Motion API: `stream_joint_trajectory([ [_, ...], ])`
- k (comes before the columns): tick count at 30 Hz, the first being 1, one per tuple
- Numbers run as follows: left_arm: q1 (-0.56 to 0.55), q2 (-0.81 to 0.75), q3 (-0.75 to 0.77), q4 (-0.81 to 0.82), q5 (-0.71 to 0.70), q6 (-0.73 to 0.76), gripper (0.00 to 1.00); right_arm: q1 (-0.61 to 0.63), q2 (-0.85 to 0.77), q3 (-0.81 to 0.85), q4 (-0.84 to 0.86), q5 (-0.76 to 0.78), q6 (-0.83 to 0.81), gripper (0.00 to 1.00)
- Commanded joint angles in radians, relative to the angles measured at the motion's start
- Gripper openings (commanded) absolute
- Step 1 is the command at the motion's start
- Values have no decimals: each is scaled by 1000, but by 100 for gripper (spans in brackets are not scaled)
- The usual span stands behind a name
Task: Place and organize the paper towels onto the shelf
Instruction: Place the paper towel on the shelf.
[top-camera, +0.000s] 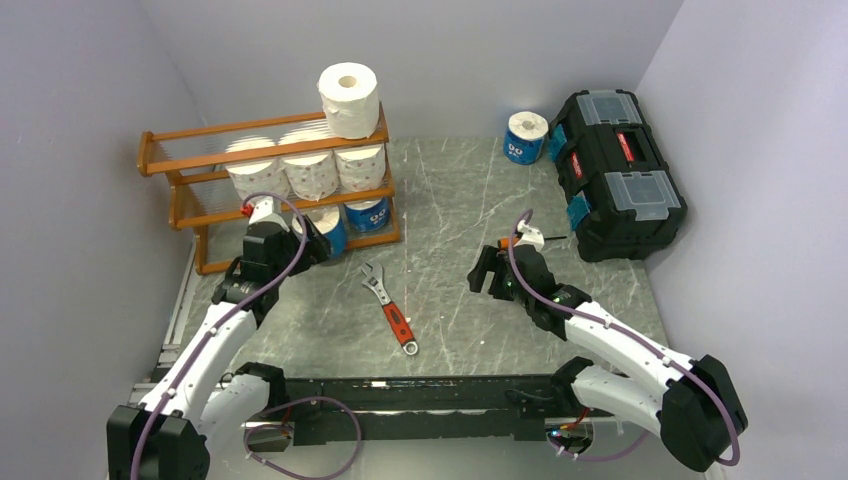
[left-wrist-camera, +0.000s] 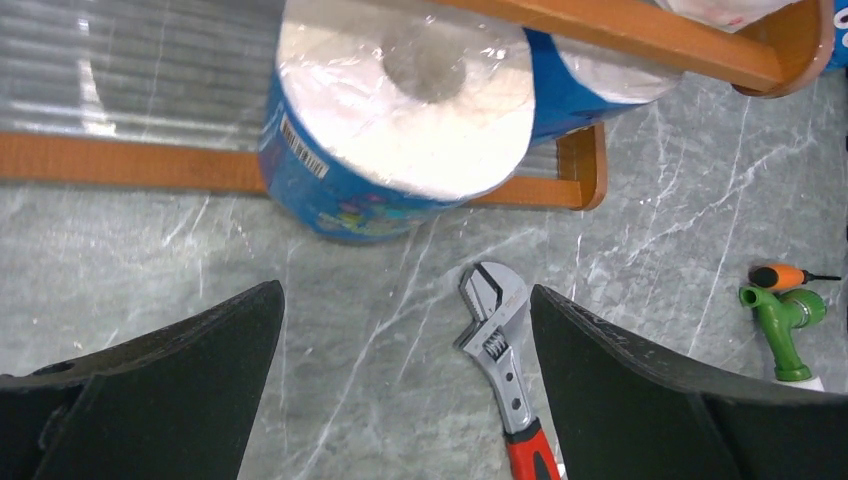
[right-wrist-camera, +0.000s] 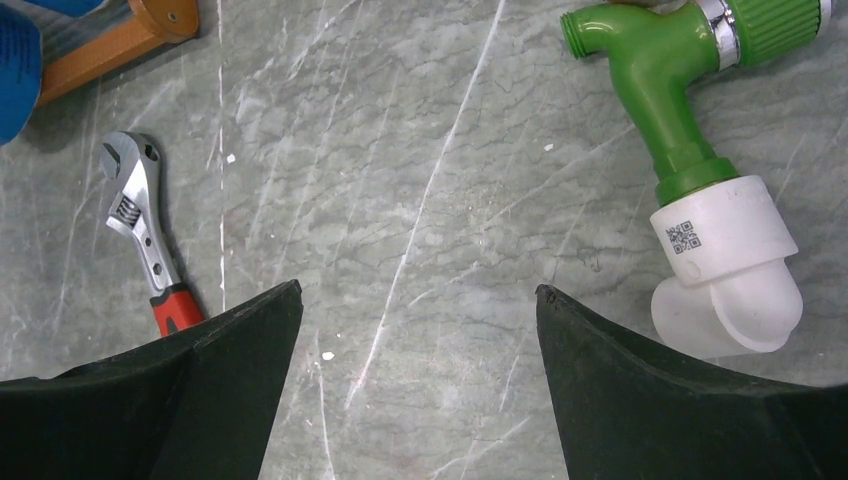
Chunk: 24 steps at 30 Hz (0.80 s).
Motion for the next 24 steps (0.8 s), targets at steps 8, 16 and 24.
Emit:
stream_joint_trajectory([
  [8,-3,105,56,41,-42,109,87,-3,-37,-9,50,8,-14,89],
  [16,-3,193,76,40,-83,107,72,-5,-25,-12,59,4,-16,89],
  [24,-2,291,69,138,-96,53,63,-4,-56,-19,51,15,-18,89],
])
